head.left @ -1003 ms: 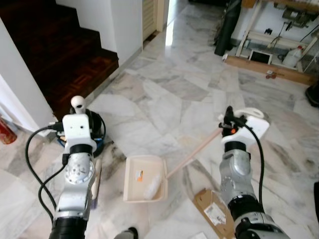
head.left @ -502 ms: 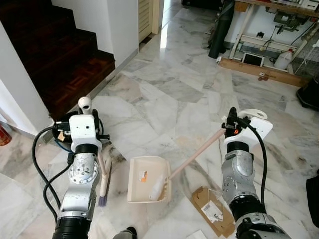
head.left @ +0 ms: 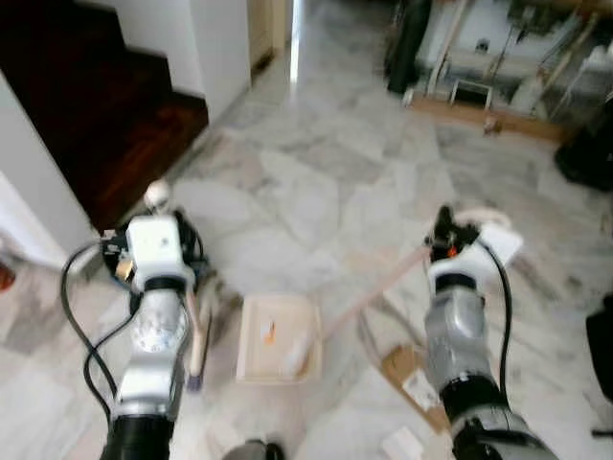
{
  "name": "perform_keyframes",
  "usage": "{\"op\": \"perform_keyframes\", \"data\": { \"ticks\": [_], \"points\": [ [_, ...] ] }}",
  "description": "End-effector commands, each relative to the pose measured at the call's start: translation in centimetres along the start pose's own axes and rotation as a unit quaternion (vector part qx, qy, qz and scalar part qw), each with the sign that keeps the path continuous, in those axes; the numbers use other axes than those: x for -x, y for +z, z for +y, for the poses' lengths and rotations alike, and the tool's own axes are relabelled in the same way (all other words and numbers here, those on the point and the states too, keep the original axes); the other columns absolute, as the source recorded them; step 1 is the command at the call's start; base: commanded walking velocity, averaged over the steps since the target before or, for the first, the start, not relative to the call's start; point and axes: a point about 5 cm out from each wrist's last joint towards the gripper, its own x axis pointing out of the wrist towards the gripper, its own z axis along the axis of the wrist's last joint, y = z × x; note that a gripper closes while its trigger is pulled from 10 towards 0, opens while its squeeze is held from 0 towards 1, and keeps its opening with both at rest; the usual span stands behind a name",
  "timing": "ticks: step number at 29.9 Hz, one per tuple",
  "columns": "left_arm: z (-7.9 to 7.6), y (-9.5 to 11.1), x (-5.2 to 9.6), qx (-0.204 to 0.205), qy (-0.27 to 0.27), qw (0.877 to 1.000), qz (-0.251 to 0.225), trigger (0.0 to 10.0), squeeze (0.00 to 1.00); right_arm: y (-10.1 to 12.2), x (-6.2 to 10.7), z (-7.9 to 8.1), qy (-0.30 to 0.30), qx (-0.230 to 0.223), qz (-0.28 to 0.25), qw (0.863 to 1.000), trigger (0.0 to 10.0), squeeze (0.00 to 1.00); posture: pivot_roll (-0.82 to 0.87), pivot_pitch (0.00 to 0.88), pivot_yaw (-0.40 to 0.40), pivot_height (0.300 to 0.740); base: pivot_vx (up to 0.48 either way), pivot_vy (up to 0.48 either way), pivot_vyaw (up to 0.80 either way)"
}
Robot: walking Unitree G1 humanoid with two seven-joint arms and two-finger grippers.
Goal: Sweep floor
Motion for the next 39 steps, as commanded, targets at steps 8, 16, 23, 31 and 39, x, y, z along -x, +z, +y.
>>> {"op": "perform_keyframes", "data": {
  "ticks": [8, 16, 23, 31, 39],
  "points": [
    [0.3, 0.96, -0.41, -0.008, 0.003, 1.0, -0.024, 10.0, 0.0, 0.81, -0.48, 0.8, 0.005, -0.015, -0.019, 1.0, 10.0, 0.0, 0.13, 0.09, -0.064, 0.74, 0.0, 0.428, 0.0],
    [0.31, 1.02, -0.41, -0.009, 0.001, 1.0, -0.024, 10.0, 0.0, 0.74, -0.39, 0.81, 0.005, -0.015, -0.018, 1.0, 10.0, 0.0, 0.13, 0.094, -0.063, 0.74, 0.0, 0.428, 0.0],
    [0.26, 1.03, -0.43, -0.009, 0.0, 1.0, -0.024, 10.0, 0.0, 0.68, -0.35, 0.78, 0.003, -0.017, -0.016, 1.0, 10.0, 0.0, 0.13, 0.089, -0.06, 0.74, 0.0, 0.427, 0.0],
    [0.25, 1.09, -0.56, -0.009, -0.003, 1.0, -0.025, 10.0, 0.0, 0.63, -0.37, 0.89, 0.002, -0.018, -0.015, 1.0, 10.0, 0.0, 0.13, 0.078, -0.057, 0.74, 0.0, 0.427, 0.0],
    [0.15, 1.14, -0.65, -0.01, -0.005, 1.0, -0.026, 10.0, 0.0, 0.64, -0.41, 0.88, 0.003, -0.019, -0.015, 1.0, 10.0, 0.0, 0.13, 0.072, -0.056, 0.74, 0.0, 0.427, 0.0]
  ]
}}
